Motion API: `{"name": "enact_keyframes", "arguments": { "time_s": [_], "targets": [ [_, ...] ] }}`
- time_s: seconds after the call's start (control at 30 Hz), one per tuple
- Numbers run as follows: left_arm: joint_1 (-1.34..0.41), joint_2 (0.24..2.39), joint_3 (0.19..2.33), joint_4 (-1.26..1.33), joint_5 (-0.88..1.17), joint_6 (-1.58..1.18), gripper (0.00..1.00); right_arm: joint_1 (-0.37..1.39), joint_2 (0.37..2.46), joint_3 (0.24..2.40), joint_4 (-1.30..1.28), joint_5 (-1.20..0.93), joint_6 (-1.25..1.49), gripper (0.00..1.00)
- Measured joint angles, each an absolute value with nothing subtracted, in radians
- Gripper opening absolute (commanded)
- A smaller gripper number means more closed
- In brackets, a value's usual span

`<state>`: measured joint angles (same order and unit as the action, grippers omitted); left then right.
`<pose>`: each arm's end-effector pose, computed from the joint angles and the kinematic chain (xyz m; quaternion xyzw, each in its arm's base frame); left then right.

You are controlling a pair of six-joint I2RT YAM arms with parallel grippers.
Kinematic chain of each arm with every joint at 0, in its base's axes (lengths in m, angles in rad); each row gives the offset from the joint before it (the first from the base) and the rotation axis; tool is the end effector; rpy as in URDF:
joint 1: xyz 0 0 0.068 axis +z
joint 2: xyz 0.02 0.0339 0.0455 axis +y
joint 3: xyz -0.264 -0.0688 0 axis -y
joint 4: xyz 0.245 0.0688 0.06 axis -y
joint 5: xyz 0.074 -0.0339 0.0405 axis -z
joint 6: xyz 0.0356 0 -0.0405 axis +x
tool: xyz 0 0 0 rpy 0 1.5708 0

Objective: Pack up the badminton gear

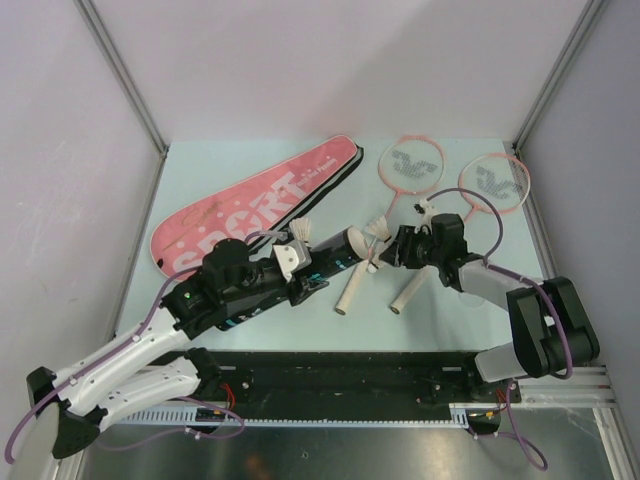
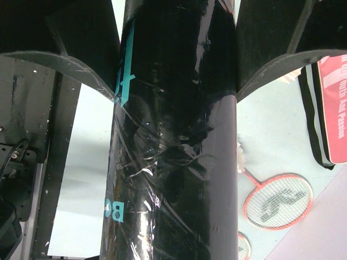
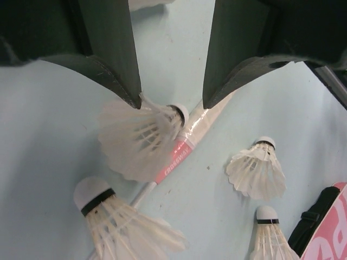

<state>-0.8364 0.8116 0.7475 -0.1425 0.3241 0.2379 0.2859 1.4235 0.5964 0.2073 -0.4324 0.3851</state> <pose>0.1203 -0.1502 0.3271 0.4794 0.6062 -0.3031 0.5576 0.2623 0.0927 0.1732 -0.0550 0.8722 0.3273 0.3594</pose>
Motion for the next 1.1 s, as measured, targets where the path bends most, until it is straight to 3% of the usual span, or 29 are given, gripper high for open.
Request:
{"name": "enact_keyframes", "arguments": {
  "time_s": [0.07, 0.2, 0.43, 0.67, 0.77, 0.87, 1.1],
  "targets": [
    [-0.836, 0.815, 0.748, -0.142, 0.326, 0.236, 0.22, 0.294, 1.428, 0.611, 0.205, -0.416, 0.379, 0.54],
    [-0.836, 0.818, 0.747, -0.142, 0.326, 0.236, 0.22, 0.332, 1.393, 0.633, 0.145, -0.303, 0.352, 0.69],
    [-0.836, 0.824, 0.746, -0.141, 0.331, 0.236, 0.22, 0.303, 1.335, 0.672, 0.087, -0.282, 0.308, 0.67],
    [-0.836, 0.826, 0.746, -0.141, 0.349, 0.232, 0.22, 0.284, 1.510, 0.746, 0.096, -0.387, 0.258, 0.45],
    [-0.836, 0.827, 0.746, -0.141, 0.353, 0.232, 0.22, 0.295, 1.536, 0.752, 0.087, -0.418, 0.249, 0.27],
    [-0.836, 0.830, 0.746, -0.141, 0.353, 0.232, 0.22, 0.304, 1.537, 0.754, 0.074, -0.437, 0.253, 0.03],
    [-0.836, 0.858, 0.746, -0.140, 0.318, 0.234, 0.21, 0.312, 1.317, 0.768, -0.049, -0.420, 0.294, 0.00]
  ]
}}
